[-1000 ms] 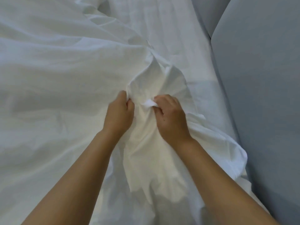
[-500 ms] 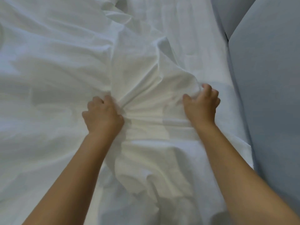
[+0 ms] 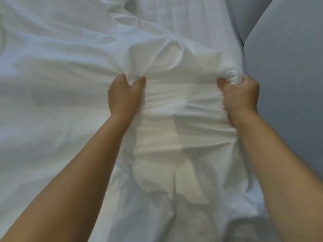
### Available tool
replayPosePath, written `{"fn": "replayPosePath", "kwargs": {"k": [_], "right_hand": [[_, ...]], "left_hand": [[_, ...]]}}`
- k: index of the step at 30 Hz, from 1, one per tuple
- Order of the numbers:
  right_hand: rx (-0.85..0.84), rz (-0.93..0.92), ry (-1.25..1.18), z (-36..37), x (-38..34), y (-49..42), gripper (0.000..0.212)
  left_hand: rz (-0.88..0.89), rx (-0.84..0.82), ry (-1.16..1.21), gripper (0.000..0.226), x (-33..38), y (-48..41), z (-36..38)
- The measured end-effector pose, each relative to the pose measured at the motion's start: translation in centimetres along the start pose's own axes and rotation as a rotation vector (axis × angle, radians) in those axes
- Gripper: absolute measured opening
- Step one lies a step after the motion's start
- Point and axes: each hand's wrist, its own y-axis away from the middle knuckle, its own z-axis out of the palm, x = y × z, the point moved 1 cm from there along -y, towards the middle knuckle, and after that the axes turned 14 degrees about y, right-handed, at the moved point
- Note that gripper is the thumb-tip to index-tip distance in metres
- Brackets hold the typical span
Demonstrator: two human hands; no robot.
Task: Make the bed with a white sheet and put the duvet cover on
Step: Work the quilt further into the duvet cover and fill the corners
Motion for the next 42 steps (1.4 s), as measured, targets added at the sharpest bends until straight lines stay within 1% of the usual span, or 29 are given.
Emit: {"fn": "replayPosePath", "kwargs": {"k": [2, 3, 5, 7, 9, 10, 11, 12, 13, 14, 16, 18, 19, 20, 22, 24, 26, 28, 29, 31, 33, 34, 35, 37, 38, 39, 40, 41, 42], "right_hand": [[-0.035, -0.009, 0.128, 0.1, 0.8, 0.7, 0.027], [-0.071, 0.025, 0.178, 0.8, 1.7, 1.4, 0.026], [-0.146, 0.114, 0.199, 1.5, 3.3, 2.6, 0.033], [-0.267, 0.148, 0.233, 0.4, 4.9, 2.7, 0.045], [-0.425, 0.147, 0.349, -2.1, 6.6, 2.7, 0.066], [-0.484, 0.137, 0.398, -3.5, 7.5, 3.2, 0.073], [-0.513, 0.128, 0.419, -4.8, 8.4, 4.2, 0.075], [-0.51, 0.118, 0.414, -5.9, 9.4, 5.6, 0.073], [-0.476, 0.104, 0.397, -7.0, 10.3, 7.2, 0.072], [-0.428, 0.096, 0.383, -7.8, 11.1, 9.0, 0.072], [-0.372, 0.136, 0.407, -9.2, 12.5, 12.1, 0.079], [-0.366, 0.19, 0.493, -10.4, 14.0, 14.9, 0.089], [-0.358, 0.208, 0.504, -11.1, 14.8, 16.1, 0.094], [-0.353, 0.227, 0.483, -11.8, 15.5, 17.3, 0.098], [-0.377, 0.264, 0.465, -13.4, 16.9, 19.5, 0.106], [-0.459, 0.301, 0.562, -14.9, 18.4, 21.3, 0.114], [-0.526, 0.319, 0.671, -15.6, 19.6, 22.9, 0.114], [-0.523, 0.337, 0.736, -15.5, 20.3, 24.1, 0.105], [-0.498, 0.359, 0.72, -15.3, 20.4, 24.4, 0.096], [-0.451, 0.387, 0.588, -14.8, 20.1, 25.1, 0.07], [-0.433, 0.396, 0.429, -14.7, 19.6, 25.7, 0.048], [-0.439, 0.414, 0.354, -15.1, 19.3, 26.0, 0.045], [-0.465, 0.444, 0.283, -15.9, 19.0, 26.4, 0.048], [-0.593, 0.545, 0.084, -18.2, 19.6, 27.8, 0.065], [-0.676, 0.622, -0.071, -19.9, 20.6, 28.8, 0.071], [-0.741, 0.708, -0.239, -21.3, 21.9, 30.2, 0.07], [-0.764, 0.772, -0.361, -22.2, 23.0, 31.7, 0.065], [-0.751, 0.799, -0.376, -22.3, 24.1, 33.5, 0.058], [-0.696, 0.808, -0.285, -21.8, 25.1, 35.1, 0.051]], "left_hand": [[-0.023, -0.017, -0.095, 0.035, -0.7, -0.2, 0.0], [-0.048, -0.007, -0.127, 0.031, -1.3, -0.2, 0.2], [-0.113, 0.056, -0.085, 0.025, -2.6, 0.3, 0.6], [-0.156, 0.159, -0.011, 0.023, -3.7, 0.8, -0.3], [-0.14, 0.238, -0.018, 0.028, -4.5, 1.5, -2.0], [-0.117, 0.263, -0.023, 0.026, -4.7, 2.2, -2.6], [-0.082, 0.265, -0.022, 0.019, -4.4, 3.4, -2.9], [-0.008, 0.236, -0.036, 0.019, -4.1, 5.0, -2.8], [0.104, 0.17, -0.092, 0.033, -3.5, 7.2, -2.0], [0.222, 0.056, -0.161, 0.048, -3.1, 9.5, -0.9], [0.426, -0.238, -0.261, 0.06, -2.5, 14.3, 1.8], [0.501, -0.599, -0.338, 0.061, -2.1, 18.4, 4.5], [0.478, -0.748, -0.392, 0.061, -2.0, 20.2, 5.7], [0.447, -0.839, -0.456, 0.063, -2.3, 21.6, 6.6], [0.444, -0.894, -0.572, 0.063, -3.2, 23.3, 7.6], [0.469, -0.89, -0.633, 0.061, -3.6, 23.9, 7.7], [0.476, -0.858, -0.602, 0.056, -3.9, 24.0, 7.2], [0.485, -0.872, -0.526, 0.052, -4.4, 24.6, 6.4], [0.518, -0.912, -0.499, 0.054, -4.6, 25.4, 6.0], [0.566, -1.028, -0.507, 0.064, -5.6, 27.4, 5.0], [0.546, -1.108, -0.55, 0.064, -6.8, 28.8, 4.4], [0.549, -1.107, -0.549, 0.056, -7.2, 29.1, 4.3], [0.573, -1.082, -0.505, 0.043, -7.3, 29.2, 4.1], [0.695, -1.021, -0.338, 0.02, -6.9, 30.0, 3.9], [0.785, -1.013, -0.264, 0.015, -6.8, 30.8, 3.7], [0.874, -1.034, -0.206, 0.014, -6.7, 31.9, 3.4], [0.969, -1.086, -0.181, 0.017, -6.9, 33.1, 3.0], [1.062, -1.145, -0.197, 0.02, -7.4, 34.1, 2.6], [1.115, -1.207, -0.265, 0.023, -8.2, 34.9, 2.3]]}}
